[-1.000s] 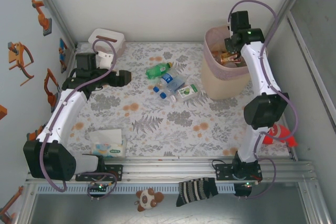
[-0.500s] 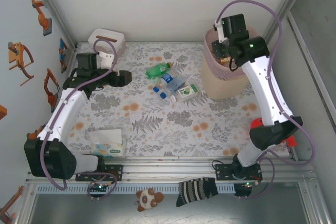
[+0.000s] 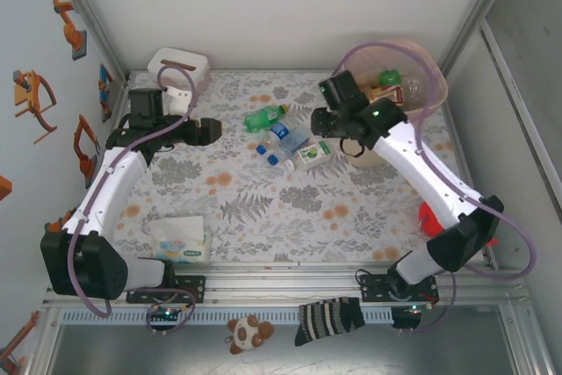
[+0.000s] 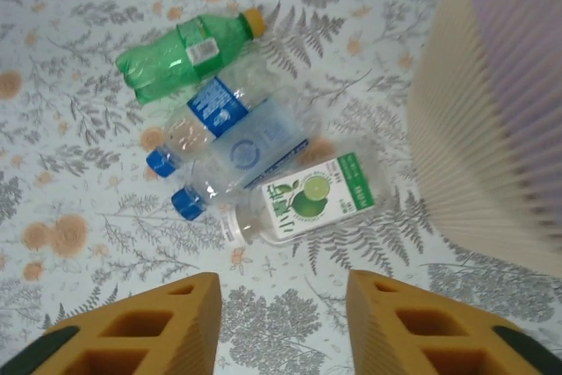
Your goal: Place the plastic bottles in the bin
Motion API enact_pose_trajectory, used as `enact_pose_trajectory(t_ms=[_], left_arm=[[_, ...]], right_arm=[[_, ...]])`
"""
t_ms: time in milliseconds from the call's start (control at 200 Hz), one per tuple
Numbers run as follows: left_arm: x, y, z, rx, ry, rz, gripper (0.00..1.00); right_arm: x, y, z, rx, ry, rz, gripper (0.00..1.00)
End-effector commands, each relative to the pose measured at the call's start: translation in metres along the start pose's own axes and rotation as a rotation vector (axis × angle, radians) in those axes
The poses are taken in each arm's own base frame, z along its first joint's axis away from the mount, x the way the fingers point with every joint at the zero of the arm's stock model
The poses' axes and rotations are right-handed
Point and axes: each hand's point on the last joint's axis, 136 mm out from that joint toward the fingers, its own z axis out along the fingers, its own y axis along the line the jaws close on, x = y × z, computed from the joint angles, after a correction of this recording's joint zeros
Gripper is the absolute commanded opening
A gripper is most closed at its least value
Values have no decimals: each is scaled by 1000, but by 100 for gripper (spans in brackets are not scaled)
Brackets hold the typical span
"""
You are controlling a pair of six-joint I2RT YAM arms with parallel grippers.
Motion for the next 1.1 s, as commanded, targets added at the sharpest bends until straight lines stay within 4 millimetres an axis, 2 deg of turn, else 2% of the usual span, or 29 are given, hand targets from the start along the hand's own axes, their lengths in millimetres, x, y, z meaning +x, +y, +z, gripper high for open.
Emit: enact_pose_trajectory(t_ms=[0, 110, 245, 310, 356, 436, 666, 821, 1092], left_arm=[[-9, -9, -7, 25, -30, 13, 82], [-12, -10, -12, 13, -47, 18, 83], [-14, -9, -17, -9, -70, 24, 85], [-14, -7, -19, -24, -78, 26, 85], [-15, -7, -20, -30, -84, 27, 86], [-17, -8, -24, -36, -93, 30, 86], [-19, -9, -30, -49, -122, 42, 86], [-19, -9, -30, -50, -120, 46, 86], [-18, -7, -27, -46, -111, 43, 86]], right_arm=[[5, 4, 19, 57, -58, 231, 49], [23, 12, 47, 80, -71, 333, 60], [43, 17, 84, 124, -26, 390, 66], [51, 16, 100, 150, -6, 405, 68], [57, 14, 109, 176, 5, 417, 75], [66, 10, 125, 216, 22, 433, 81], [82, -6, 161, 282, 66, 484, 79], [86, -24, 174, 316, 75, 529, 77], [86, -43, 193, 334, 106, 595, 80]])
